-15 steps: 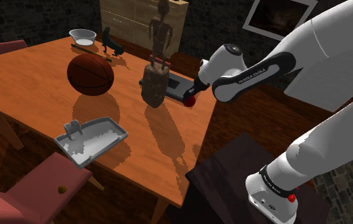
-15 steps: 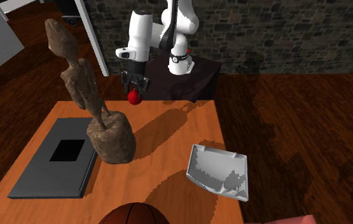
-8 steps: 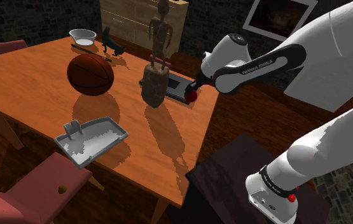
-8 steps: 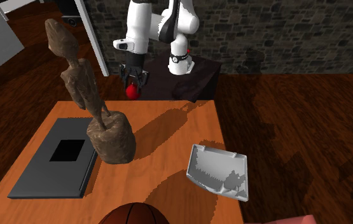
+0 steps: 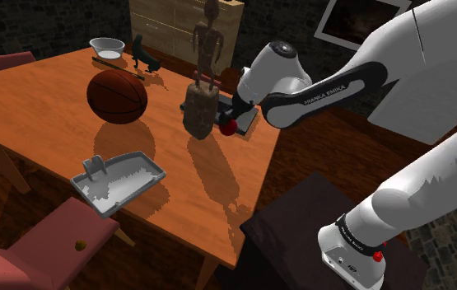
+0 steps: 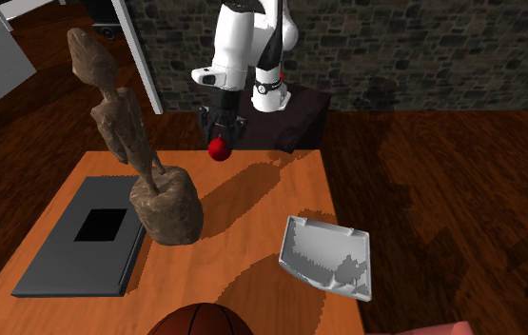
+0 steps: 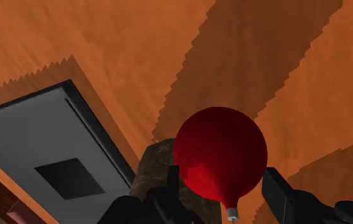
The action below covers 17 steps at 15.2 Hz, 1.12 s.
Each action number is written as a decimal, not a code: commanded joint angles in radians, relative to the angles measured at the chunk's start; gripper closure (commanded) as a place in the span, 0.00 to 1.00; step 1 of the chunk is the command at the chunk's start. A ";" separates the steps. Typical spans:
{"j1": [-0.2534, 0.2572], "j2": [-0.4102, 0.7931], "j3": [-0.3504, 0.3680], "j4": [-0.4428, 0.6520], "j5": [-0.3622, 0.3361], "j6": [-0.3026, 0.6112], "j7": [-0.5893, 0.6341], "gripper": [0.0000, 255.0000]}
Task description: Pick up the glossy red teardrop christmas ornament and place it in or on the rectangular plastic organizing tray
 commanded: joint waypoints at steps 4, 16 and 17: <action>0.041 0.092 0.075 0.132 -0.132 -0.083 0.211 1.00; 0.262 0.396 0.123 0.537 -0.365 -0.332 0.546 1.00; 0.285 0.424 0.123 0.577 -0.377 -0.355 0.562 1.00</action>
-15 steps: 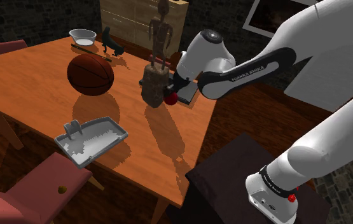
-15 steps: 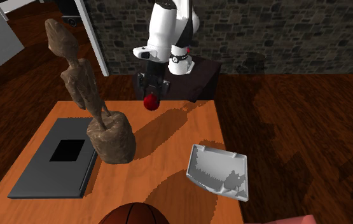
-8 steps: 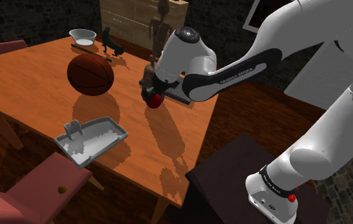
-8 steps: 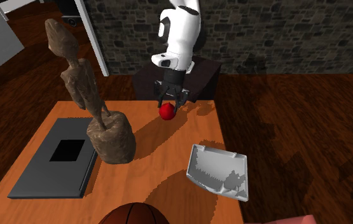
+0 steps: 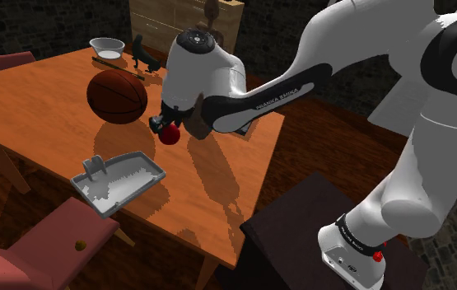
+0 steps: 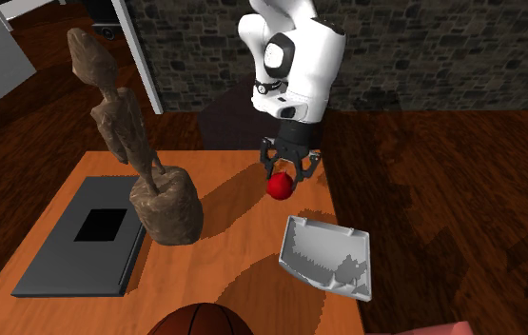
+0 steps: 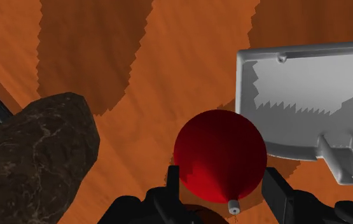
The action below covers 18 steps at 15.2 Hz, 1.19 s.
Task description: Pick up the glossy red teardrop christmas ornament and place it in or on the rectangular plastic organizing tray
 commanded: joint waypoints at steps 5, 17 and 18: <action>0.148 0.179 -0.008 0.269 -0.060 -0.149 0.074 1.00; 0.328 0.434 -0.049 0.610 -0.119 -0.267 0.113 1.00; 0.329 0.439 -0.052 0.606 -0.123 -0.259 0.118 1.00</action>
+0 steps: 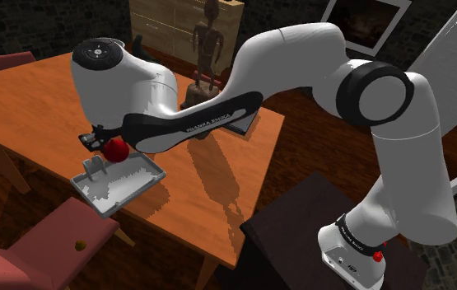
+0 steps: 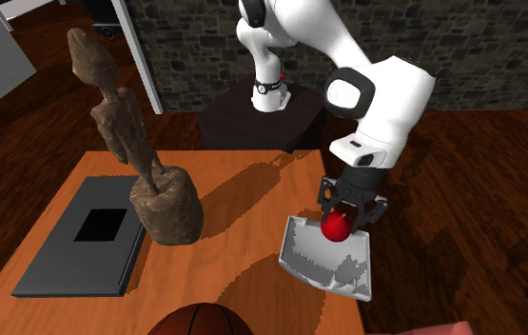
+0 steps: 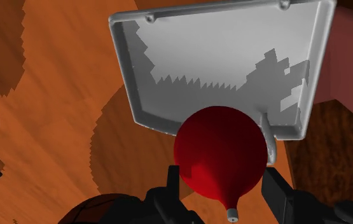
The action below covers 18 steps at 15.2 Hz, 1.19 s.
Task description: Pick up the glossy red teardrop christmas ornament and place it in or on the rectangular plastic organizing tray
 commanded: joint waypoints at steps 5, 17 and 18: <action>0.007 0.037 -0.018 -0.016 -0.026 0.048 0.030 1.00; 0.011 0.058 -0.029 -0.021 -0.040 0.072 0.046 0.00; 0.011 0.058 -0.029 -0.021 -0.040 0.072 0.046 0.00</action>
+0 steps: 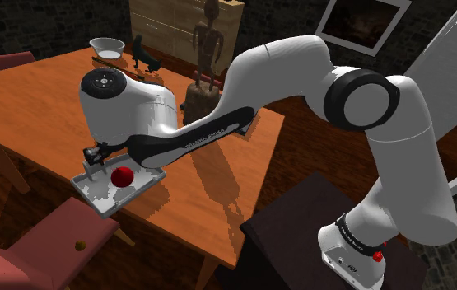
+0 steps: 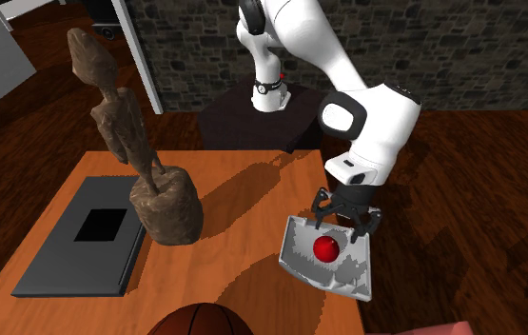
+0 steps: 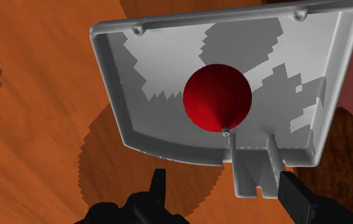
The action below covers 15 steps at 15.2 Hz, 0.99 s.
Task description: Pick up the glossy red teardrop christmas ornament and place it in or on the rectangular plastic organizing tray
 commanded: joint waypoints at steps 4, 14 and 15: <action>0.000 0.000 0.000 0.000 0.000 0.000 0.000 0.00; -0.011 -0.098 0.034 -0.052 0.035 -0.050 -0.006 0.00; -0.011 -0.098 0.034 -0.052 0.035 -0.050 -0.006 0.00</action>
